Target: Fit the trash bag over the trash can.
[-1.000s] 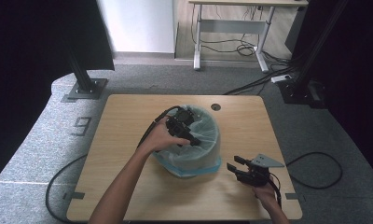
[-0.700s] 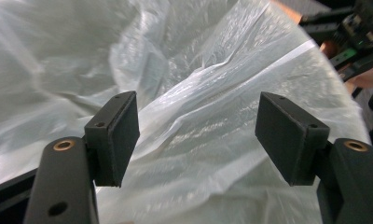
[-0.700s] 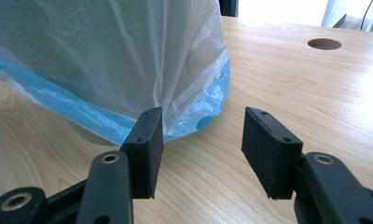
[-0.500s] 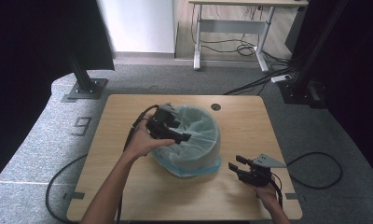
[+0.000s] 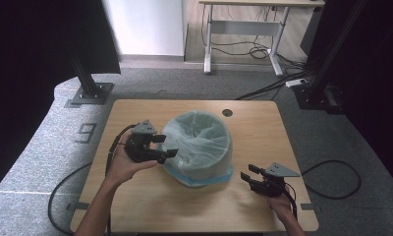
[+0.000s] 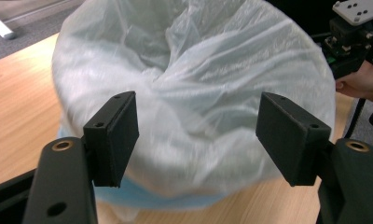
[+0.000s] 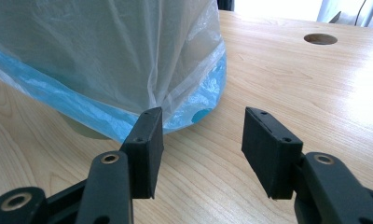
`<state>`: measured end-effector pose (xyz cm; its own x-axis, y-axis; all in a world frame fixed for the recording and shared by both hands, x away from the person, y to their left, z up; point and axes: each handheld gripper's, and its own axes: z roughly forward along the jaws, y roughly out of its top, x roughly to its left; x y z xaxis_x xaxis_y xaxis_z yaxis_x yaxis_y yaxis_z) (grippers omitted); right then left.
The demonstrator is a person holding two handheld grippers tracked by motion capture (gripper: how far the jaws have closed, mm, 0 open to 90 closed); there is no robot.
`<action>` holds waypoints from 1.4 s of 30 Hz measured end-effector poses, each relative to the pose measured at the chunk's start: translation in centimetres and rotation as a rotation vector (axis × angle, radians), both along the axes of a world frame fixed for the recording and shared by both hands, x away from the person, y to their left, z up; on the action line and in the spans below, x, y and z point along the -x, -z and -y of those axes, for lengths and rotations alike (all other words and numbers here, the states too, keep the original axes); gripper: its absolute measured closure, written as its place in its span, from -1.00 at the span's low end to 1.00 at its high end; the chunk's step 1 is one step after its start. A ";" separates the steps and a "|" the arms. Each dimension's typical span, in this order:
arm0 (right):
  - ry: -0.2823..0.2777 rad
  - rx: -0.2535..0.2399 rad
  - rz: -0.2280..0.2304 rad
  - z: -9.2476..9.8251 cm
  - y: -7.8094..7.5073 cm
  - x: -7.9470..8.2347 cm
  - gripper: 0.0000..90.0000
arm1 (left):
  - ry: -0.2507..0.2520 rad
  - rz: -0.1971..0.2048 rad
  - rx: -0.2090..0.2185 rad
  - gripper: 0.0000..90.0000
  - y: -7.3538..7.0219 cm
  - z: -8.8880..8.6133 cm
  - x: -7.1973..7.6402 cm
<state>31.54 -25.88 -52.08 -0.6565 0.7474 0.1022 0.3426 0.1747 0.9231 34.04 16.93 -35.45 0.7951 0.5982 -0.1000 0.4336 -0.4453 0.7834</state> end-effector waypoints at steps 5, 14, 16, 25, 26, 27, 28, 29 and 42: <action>0.000 0.000 -0.005 0.0 0.0 0.0 0.05 | -0.020 0.004 0.002 -0.34 1.0 -1.3 1.0; -0.005 0.005 -0.010 -0.1 0.2 0.0 0.04 | -0.060 -0.001 0.017 -0.34 2.4 -3.6 1.8; -0.006 0.007 -0.013 -0.1 0.2 0.0 0.04 | -0.068 -0.002 0.016 -0.34 2.7 -3.9 2.0; -0.006 0.009 -0.019 -0.2 0.4 -0.1 0.04 | -0.098 -0.026 0.023 -0.34 4.3 -5.2 2.0; -0.006 0.009 -0.018 -0.2 0.4 -0.1 0.04 | -0.100 -0.028 0.023 -0.34 4.5 -5.3 2.0; -0.007 0.010 -0.019 -0.2 0.3 -0.1 0.03 | -0.102 -0.031 0.023 -0.34 4.6 -5.4 2.0; -0.007 0.010 -0.021 -0.2 0.4 -0.1 0.03 | -0.105 -0.032 0.025 -0.34 4.7 -5.4 1.9; -0.006 0.011 -0.021 -0.2 0.4 -0.1 0.03 | -0.108 -0.034 0.028 -0.34 4.8 -5.5 1.9; -0.001 0.010 -0.023 0.0 0.4 -0.2 0.01 | -0.117 -0.058 0.029 -0.35 5.9 -5.8 1.7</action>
